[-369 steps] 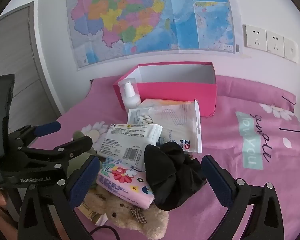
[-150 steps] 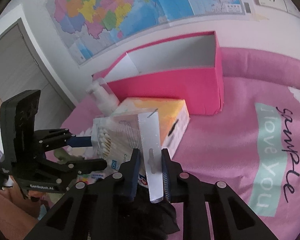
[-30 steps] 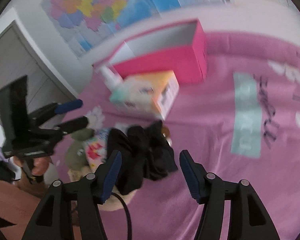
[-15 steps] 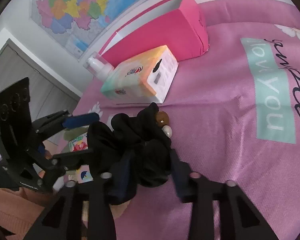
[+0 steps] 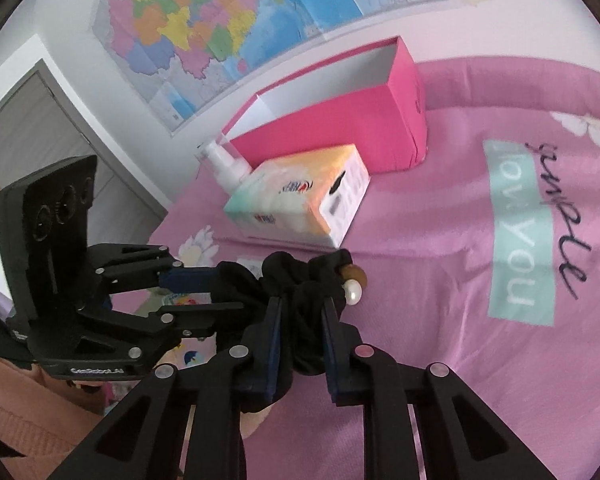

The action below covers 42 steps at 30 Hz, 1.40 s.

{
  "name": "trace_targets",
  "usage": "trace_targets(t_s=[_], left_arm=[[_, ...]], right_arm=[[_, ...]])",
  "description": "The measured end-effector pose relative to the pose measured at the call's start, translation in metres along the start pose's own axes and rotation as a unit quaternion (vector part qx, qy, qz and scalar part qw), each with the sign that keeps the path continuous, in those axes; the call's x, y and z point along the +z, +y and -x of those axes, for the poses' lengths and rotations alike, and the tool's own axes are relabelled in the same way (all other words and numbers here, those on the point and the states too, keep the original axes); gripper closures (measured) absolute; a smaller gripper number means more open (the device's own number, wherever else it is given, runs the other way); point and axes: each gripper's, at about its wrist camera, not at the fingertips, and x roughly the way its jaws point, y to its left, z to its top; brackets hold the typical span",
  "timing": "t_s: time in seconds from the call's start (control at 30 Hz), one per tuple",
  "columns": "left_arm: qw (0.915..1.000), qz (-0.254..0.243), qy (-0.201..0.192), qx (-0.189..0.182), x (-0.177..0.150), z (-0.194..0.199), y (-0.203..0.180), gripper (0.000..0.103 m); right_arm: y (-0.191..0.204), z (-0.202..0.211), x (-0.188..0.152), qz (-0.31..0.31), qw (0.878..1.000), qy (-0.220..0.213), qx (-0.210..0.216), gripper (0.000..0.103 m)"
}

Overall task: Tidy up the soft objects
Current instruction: 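Lift the black scrunchie, carry it into the pink box, release it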

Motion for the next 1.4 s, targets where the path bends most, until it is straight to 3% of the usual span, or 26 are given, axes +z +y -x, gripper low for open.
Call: trace_targets(t_s=[0.27, 0.43, 0.5, 0.57, 0.73, 0.8, 0.87, 1.1, 1.4], left_arm=[[0.9996, -0.009, -0.022, 0.013, 0.004, 0.009, -0.002, 0.077], [0.9996, -0.007, -0.015, 0.022, 0.002, 0.001, 0.0, 0.077], [0.9998, -0.003, -0.008, 0.02, 0.0, -0.003, 0.002, 0.077], [0.9998, 0.0, -0.001, 0.019, -0.001, -0.008, 0.003, 0.077], [0.9999, 0.005, 0.008, 0.011, -0.005, -0.015, 0.006, 0.077], [0.9999, 0.009, 0.013, 0.006, -0.005, -0.018, 0.008, 0.077], [0.9998, 0.013, 0.016, 0.0, -0.005, -0.02, 0.009, 0.077], [0.9996, 0.021, 0.009, -0.017, -0.002, -0.015, 0.009, 0.077], [0.9987, 0.039, -0.014, -0.03, 0.008, 0.001, 0.015, 0.085]], right_arm=[[0.005, 0.0, 0.007, 0.013, 1.0, -0.008, -0.013, 0.086], [0.003, -0.007, 0.006, 0.015, 1.0, 0.002, -0.027, 0.085], [0.002, -0.01, 0.006, 0.018, 0.999, 0.007, -0.037, 0.08], [-0.001, -0.013, 0.006, 0.013, 0.999, 0.011, -0.048, 0.064], [-0.009, -0.015, 0.004, 0.004, 0.999, 0.015, -0.046, 0.061], [-0.006, -0.018, 0.002, 0.018, 0.998, 0.024, -0.047, 0.064], [-0.004, -0.02, 0.0, 0.022, 0.998, 0.028, -0.043, 0.088], [0.001, -0.003, 0.006, 0.02, 0.999, -0.006, -0.025, 0.094], [0.01, 0.019, 0.029, 0.02, 0.998, -0.051, 0.005, 0.097]])
